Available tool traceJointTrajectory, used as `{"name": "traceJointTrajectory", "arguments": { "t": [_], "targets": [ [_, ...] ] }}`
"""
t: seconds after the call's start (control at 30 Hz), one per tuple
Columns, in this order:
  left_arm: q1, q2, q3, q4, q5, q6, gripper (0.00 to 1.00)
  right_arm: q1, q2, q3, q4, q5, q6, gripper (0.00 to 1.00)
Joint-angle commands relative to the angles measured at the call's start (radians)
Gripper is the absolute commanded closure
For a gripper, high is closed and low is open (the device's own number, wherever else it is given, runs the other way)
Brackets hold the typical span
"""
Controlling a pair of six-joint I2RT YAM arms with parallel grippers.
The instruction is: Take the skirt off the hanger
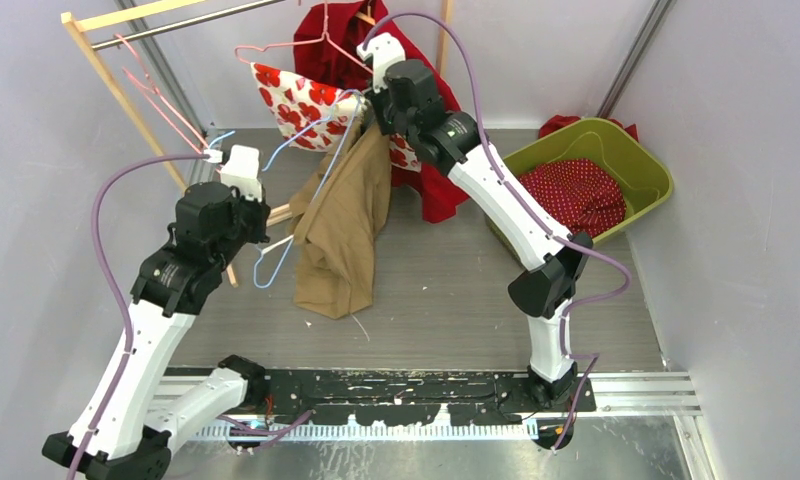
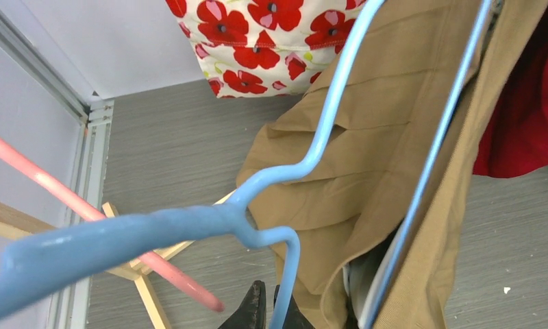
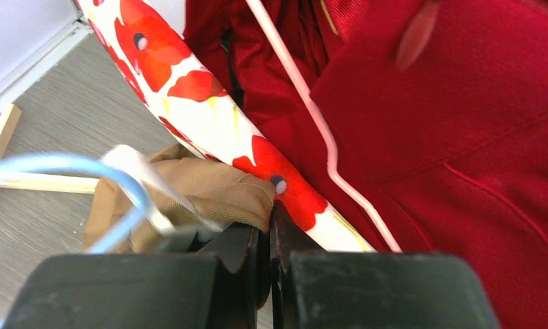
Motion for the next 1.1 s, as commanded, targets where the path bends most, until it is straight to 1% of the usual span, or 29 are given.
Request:
{"name": "traceJointTrajectory", "arguments": {
  "t": [0.0,0.13,0.2,0.3,0.37,0.57,0.67,0.77,0.83,0.9,1.0,1.07],
  "targets": [
    [0.006,-0.047,-0.018,-0.198,-0.051,0.081,1.00,-0.101,-0.096,0.013,0.215,0.155,-0.061,0.95],
    [0.005,-0.071,-0.001,-0.207,-0.098,0.091,1.00,-0.110,-0.090,-0.004,0.204,0.133,-0.028,0.95],
    [0.005,-0.070,0.021,-0.192,-0.121,0.093,1.00,-0.108,-0.083,-0.012,0.187,0.105,0.011,0.97],
    [0.006,-0.030,0.088,-0.148,-0.146,0.098,1.00,-0.087,-0.086,-0.046,0.153,0.051,0.091,0.99],
    [0.006,0.022,0.143,-0.106,-0.163,0.102,1.00,-0.046,-0.099,-0.083,0.143,0.007,0.123,0.99],
    [0.006,0.148,0.306,0.032,-0.205,0.114,1.00,0.129,-0.133,-0.174,0.124,-0.060,0.174,0.99],
    [0.006,0.197,0.368,0.099,-0.221,0.129,1.00,0.182,-0.147,-0.209,0.120,-0.110,0.231,0.99],
    [0.006,0.240,0.409,0.147,-0.218,0.132,1.00,0.215,-0.144,-0.228,0.106,-0.134,0.244,0.99],
    [0.006,0.257,0.420,0.173,-0.222,0.127,1.00,0.229,-0.146,-0.234,0.097,-0.150,0.239,0.99],
    [0.006,0.263,0.405,0.225,-0.257,0.124,1.00,0.231,-0.156,-0.240,0.096,-0.168,0.234,0.99],
    [0.006,0.246,0.325,0.403,-0.297,0.118,1.00,0.234,-0.170,-0.267,0.100,-0.194,0.237,0.99],
    [0.006,0.232,0.272,0.526,-0.302,0.074,1.00,0.234,-0.176,-0.295,0.109,-0.196,0.256,0.99]
  ]
}}
